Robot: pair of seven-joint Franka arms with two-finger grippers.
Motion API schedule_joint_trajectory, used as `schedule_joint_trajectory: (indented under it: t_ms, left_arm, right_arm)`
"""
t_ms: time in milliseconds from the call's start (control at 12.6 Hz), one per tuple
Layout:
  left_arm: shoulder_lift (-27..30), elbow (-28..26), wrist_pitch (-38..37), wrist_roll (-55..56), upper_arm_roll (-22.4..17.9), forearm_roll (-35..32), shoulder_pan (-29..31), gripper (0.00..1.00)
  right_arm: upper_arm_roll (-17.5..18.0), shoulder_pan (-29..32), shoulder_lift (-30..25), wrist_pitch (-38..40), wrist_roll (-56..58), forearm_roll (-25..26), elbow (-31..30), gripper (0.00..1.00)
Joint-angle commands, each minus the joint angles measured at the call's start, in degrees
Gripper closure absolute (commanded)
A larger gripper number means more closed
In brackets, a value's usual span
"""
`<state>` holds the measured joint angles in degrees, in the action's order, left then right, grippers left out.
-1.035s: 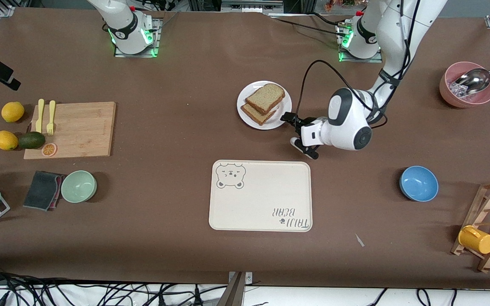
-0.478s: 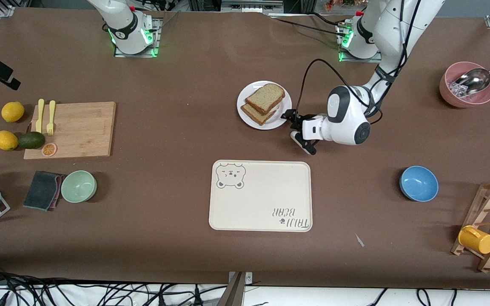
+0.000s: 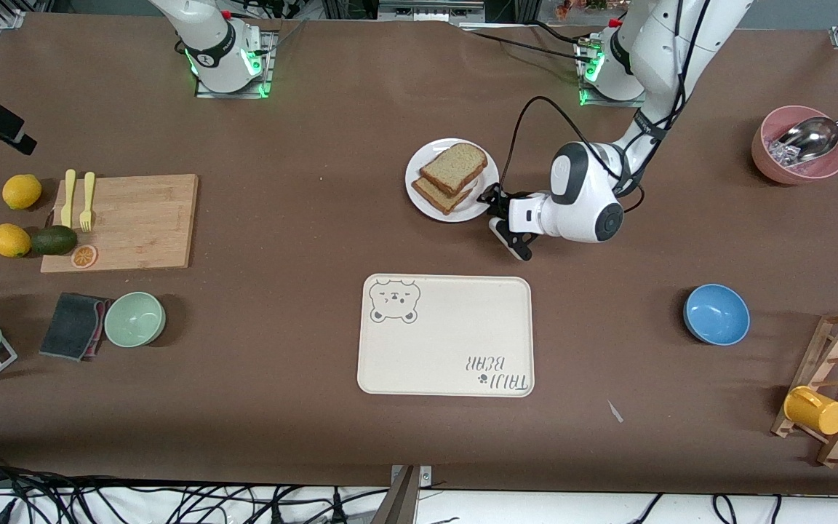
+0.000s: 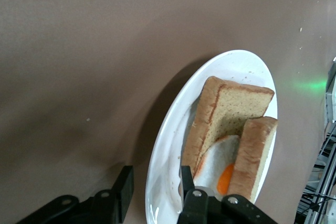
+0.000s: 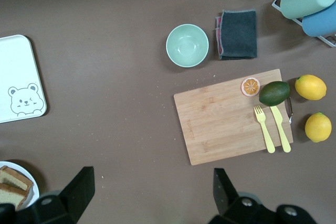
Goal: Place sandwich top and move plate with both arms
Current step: 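Grip the plate rim with the left gripper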
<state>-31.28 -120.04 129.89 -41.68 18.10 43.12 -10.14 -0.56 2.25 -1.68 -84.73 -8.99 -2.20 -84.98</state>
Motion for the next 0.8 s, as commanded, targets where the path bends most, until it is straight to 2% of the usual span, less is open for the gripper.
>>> schedule_joint_trajectory:
  t_ms: [0,159,318,478,717]
  left_arm:
    - [-0.6,-0.6,1.5,-5.0,0.0,2.5,-0.7,0.62]
    - [-0.7,-0.5,1.4,-7.6,0.0,2.5,-0.6,0.83]
    - [-0.7,-0.6,1.4,-9.4,0.0,2.6,-0.3,0.95]
    - [-0.7,-0.6,1.3,-9.7,0.0,2.6,-0.1,1.00]
    - [-0.2,-0.5,0.6,-9.8,0.0,2.6,0.4,1.00]
  right_arm:
    - [-0.1,0.4,0.0,1.0,0.5,-0.9,1.0,0.00]
    - [-0.7,0.4,0.1,1.1,0.6,-0.8,1.0,0.00]
    - [-0.7,0.4,0.2,1.9,0.6,-0.8,1.0,0.00]
    - [-0.5,0.4,0.4,2.8,0.5,-0.4,0.6,0.00]
    - [-0.7,0.3,0.3,6.1,0.3,-0.1,0.7,0.00]
